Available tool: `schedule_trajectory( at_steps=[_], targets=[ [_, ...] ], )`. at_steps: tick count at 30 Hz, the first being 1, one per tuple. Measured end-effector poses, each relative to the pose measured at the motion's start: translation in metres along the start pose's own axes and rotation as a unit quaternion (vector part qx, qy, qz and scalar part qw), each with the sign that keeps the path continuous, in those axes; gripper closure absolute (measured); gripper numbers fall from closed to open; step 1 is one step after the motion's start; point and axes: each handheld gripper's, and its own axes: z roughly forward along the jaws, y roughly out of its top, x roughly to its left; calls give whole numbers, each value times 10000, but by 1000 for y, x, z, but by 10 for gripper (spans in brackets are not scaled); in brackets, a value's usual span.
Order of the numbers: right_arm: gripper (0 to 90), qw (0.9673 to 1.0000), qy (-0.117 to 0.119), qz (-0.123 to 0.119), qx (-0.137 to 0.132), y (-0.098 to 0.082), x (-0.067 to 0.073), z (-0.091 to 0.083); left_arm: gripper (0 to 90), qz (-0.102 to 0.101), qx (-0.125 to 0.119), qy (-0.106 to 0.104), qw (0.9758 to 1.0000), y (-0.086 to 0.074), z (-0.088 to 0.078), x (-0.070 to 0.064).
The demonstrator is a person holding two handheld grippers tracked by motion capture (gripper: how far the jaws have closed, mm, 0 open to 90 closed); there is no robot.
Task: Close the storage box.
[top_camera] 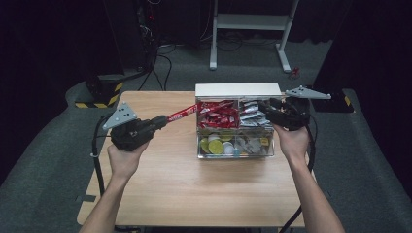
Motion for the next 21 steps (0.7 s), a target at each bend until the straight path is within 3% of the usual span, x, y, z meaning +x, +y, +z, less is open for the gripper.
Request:
schedule_trajectory(
  at_steps=[21],
  targets=[
    [510,10000,18,3,-1,0,0,0,860,-96,-28,153,9998,-13,-13,9]
  ],
)
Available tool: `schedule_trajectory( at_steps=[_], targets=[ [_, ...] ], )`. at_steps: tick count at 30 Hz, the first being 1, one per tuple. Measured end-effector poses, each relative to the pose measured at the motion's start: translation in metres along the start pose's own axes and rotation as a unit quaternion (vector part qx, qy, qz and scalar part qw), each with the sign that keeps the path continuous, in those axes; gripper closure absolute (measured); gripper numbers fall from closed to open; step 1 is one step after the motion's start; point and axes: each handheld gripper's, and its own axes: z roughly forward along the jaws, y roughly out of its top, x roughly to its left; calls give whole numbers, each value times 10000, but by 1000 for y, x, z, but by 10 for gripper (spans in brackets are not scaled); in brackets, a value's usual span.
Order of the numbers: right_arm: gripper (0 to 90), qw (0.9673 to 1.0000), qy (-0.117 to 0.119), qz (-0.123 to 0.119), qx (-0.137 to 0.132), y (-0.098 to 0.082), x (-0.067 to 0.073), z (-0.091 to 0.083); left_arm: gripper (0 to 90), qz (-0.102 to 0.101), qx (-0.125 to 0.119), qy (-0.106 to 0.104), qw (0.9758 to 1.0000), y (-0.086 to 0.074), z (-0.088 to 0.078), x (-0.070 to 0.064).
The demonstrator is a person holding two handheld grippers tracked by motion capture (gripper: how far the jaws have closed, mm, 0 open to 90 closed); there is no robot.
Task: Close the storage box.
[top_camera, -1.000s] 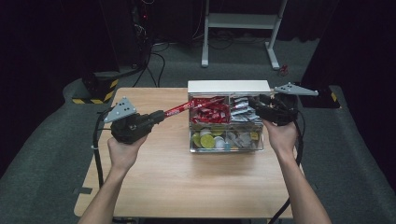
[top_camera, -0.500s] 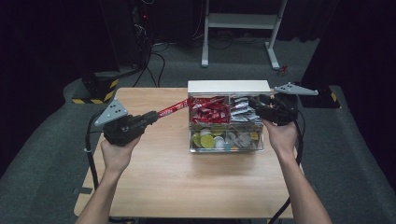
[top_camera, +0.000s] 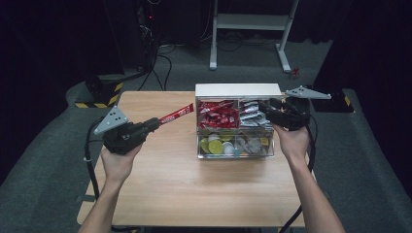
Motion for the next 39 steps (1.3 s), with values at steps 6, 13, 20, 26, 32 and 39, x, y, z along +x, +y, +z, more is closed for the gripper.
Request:
schedule_trajectory(
  at_steps=[6,13,20,26,32,39],
  targets=[
    [510,10000,5,-4,-1,0,0,0,860,-72,-7,72,9999,-6,-4,4],
    [510,10000,-1,6,-8,0,0,0,860,-155,28,130,9998,-14,-6,9],
    [509,10000,0,0,-2,0,0,0,860,-226,137,199,9995,-27,-5,12],
    [509,10000,-1,-1,-12,-1,0,0,860,-324,194,254,9990,-38,-4,15],
    [508,10000,1,3,-20,-1,0,0,860,-406,269,306,9983,-47,-2,18],
    [508,10000,23,14,-27,-2,0,0,860,-479,348,364,9976,-57,3,20]
  ],
)
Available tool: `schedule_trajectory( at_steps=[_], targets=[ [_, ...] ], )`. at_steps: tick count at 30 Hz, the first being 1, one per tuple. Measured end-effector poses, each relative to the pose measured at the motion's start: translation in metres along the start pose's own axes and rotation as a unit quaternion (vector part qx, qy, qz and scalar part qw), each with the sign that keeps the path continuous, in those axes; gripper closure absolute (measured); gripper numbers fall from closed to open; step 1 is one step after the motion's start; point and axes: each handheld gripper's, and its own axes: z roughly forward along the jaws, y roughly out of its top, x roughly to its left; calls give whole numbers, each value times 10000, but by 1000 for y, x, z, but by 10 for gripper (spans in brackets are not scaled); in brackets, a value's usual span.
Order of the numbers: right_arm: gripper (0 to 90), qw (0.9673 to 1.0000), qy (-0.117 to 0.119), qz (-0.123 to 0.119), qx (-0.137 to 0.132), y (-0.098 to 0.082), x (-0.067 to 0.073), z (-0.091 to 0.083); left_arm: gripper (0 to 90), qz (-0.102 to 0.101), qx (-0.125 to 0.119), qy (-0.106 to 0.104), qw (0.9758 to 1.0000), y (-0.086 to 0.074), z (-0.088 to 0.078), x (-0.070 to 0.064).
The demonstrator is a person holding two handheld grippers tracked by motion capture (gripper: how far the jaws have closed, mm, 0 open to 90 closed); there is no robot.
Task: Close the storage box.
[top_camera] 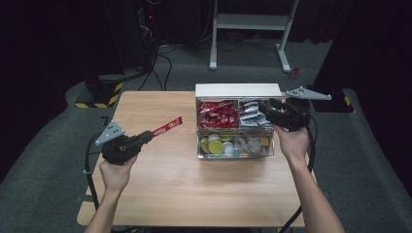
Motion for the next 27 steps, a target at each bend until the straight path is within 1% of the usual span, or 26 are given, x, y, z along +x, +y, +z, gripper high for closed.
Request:
schedule_trajectory(
  at_steps=[7,11,16,19,22,26,27],
  targets=[
    [507,10000,-18,-15,4,0,0,0,860,5,127,76,9999,-10,5,2],
    [507,10000,-24,-14,27,0,0,0,860,-51,147,108,9998,-15,7,3],
    [506,10000,-35,-17,23,0,1,0,860,-26,215,174,9996,-21,10,4],
    [507,10000,-35,-11,26,0,1,0,860,-97,212,190,9995,-24,11,6],
    [507,10000,-36,-36,23,1,1,0,860,-119,229,201,9995,-26,12,7],
    [506,10000,-38,-18,18,0,1,0,860,-92,273,244,9993,-30,13,8],
    [506,10000,-40,-21,17,0,1,0,860,-111,279,258,9992,-31,14,8]
  ],
)
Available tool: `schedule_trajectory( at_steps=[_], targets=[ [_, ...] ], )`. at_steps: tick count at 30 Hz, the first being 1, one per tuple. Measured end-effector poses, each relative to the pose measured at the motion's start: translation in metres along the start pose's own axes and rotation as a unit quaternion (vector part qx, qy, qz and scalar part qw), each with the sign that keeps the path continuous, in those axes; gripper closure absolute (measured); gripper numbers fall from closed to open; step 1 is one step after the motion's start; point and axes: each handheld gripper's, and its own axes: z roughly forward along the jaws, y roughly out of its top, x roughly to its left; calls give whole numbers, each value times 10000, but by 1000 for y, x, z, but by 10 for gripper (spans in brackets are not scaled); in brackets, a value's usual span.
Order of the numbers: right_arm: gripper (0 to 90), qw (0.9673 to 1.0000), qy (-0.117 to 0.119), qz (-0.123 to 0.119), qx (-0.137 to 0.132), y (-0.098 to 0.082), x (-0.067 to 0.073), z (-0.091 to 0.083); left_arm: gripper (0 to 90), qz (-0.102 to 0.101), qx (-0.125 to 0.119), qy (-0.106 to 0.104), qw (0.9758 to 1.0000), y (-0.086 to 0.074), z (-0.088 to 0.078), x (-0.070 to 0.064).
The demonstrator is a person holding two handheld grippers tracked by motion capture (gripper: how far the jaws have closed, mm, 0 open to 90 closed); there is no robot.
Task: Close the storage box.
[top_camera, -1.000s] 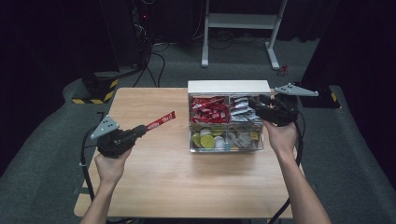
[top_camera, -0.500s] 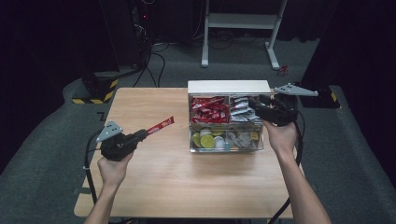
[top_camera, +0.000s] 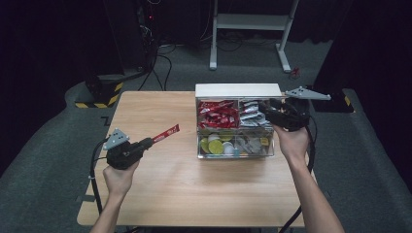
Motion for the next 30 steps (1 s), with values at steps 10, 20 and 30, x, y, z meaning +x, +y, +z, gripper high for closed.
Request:
schedule_trajectory(
  at_steps=[10,20,30],
  targets=[
    [507,10000,8,-4,2,0,0,0,859,-49,115,61,9999,-11,9,0],
    [506,10000,28,-1,9,0,-1,-1,859,-47,266,106,9996,-20,17,-1],
    [504,10000,31,-12,-5,0,-1,-1,858,-91,373,194,9991,-31,29,-1]
  ],
)
